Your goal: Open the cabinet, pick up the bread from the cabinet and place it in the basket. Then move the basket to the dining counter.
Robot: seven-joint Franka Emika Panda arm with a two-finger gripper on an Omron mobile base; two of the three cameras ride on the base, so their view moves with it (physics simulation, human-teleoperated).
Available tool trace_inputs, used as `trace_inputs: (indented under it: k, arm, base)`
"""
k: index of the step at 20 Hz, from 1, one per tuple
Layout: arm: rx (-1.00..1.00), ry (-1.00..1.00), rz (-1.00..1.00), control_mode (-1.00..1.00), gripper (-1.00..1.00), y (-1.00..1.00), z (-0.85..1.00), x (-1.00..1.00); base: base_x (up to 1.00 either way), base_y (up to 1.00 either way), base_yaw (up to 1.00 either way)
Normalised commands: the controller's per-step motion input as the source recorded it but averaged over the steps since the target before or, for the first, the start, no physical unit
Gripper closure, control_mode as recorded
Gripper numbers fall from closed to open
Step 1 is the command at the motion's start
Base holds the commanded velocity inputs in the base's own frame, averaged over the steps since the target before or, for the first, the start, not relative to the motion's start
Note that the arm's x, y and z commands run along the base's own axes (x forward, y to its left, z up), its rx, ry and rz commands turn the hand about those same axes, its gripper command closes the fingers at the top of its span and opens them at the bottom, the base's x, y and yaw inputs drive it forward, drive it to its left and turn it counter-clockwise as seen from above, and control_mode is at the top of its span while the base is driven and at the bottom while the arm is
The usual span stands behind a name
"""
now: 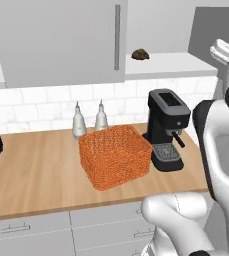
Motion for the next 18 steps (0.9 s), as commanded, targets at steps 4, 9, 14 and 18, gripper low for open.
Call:
trace_inputs:
  k: [4, 9, 14, 18]
  arm:
    - [-0.01, 0.33, 0.43, -1.0, -1.0, 0.7, 0.24, -0.01]
    - [0.0, 0.36, 0.36, -1.0, -1.0, 0.81, 0.05, 0.04]
    - [0.02, 0.29, 0.29, -1.0, -1.0, 0.39, -0.09, 0.43]
    - [0.01, 0.26, 0.3, -1.0, -1.0, 0.21, -0.16, 0.62]
  base:
    - [0.0, 0.0, 0.0]
    - [0.0, 0.0, 0.0]
    - [0.0, 0.0, 0.0]
    - [0.0, 0.0, 0.0]
